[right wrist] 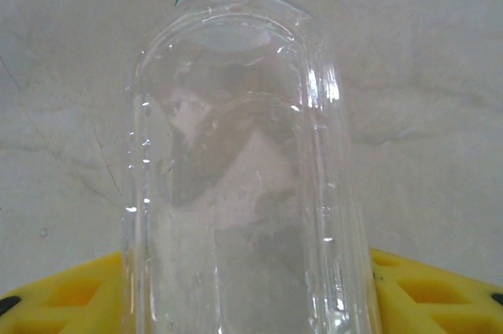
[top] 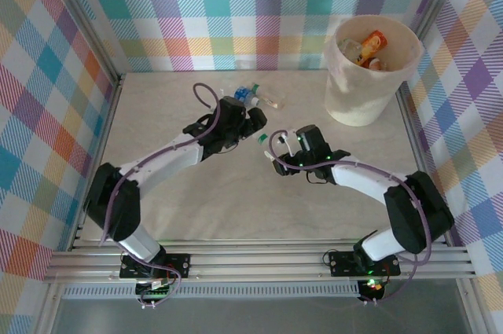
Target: Put the plastic bottles in the bin
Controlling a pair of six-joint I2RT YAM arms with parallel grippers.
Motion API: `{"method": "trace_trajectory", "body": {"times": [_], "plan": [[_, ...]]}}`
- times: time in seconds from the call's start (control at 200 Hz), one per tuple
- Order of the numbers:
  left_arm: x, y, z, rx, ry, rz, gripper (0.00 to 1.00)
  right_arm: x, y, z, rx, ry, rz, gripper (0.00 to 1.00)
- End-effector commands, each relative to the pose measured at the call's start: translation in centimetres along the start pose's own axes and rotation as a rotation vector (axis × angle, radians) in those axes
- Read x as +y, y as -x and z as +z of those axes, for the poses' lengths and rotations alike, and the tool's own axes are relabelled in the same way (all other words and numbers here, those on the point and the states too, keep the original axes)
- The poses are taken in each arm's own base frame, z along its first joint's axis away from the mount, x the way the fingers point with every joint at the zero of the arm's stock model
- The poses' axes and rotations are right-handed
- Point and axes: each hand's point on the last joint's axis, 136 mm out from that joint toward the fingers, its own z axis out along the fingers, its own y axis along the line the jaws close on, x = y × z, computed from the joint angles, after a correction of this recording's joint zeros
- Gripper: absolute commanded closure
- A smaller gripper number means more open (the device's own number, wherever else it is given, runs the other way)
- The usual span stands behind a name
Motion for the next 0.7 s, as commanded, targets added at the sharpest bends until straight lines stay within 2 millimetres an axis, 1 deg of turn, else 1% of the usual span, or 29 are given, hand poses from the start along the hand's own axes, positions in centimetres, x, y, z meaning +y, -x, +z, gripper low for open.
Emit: {"method": "trace_trajectory", "body": {"times": [0.0,0.09,0.185,0.265,0.35,0.5,0.585,0.695], "plan": [[1.3,3.0,-3.2,-0.117,0.072,0.021,0.0,-0.6,1.7,-1.8,-0.062,-0.052,0.015,0.52],[2.5,4.0,-4.7,-0.169,0.101,0.008,0.0,-1.2,3.7,-3.2,-0.123,-0.088,0.017,0.54],[4.1,4.7,-6.1,-0.216,0.125,-0.041,0.0,-2.0,6.1,-5.1,-0.204,-0.124,0.017,0.55],[5.5,5.0,-6.7,-0.249,0.133,-0.096,0.0,-2.7,8.2,-7.0,-0.284,-0.143,0.017,0.55],[6.6,5.1,-7.2,-0.28,0.138,-0.136,0.0,-3.6,10.5,-9.3,-0.362,-0.165,0.018,0.56],[7.4,5.2,-7.7,-0.301,0.142,-0.169,0.0,-5.6,14.7,-13.6,-0.49,-0.185,0.036,0.56],[7.4,5.2,-7.8,-0.301,0.142,-0.169,0.0,-6.8,16.7,-15.6,-0.548,-0.193,0.047,0.56],[7.5,5.1,-7.7,-0.297,0.147,-0.17,0.0,-9.0,18.8,-17.7,-0.599,-0.238,0.062,0.57]]}}
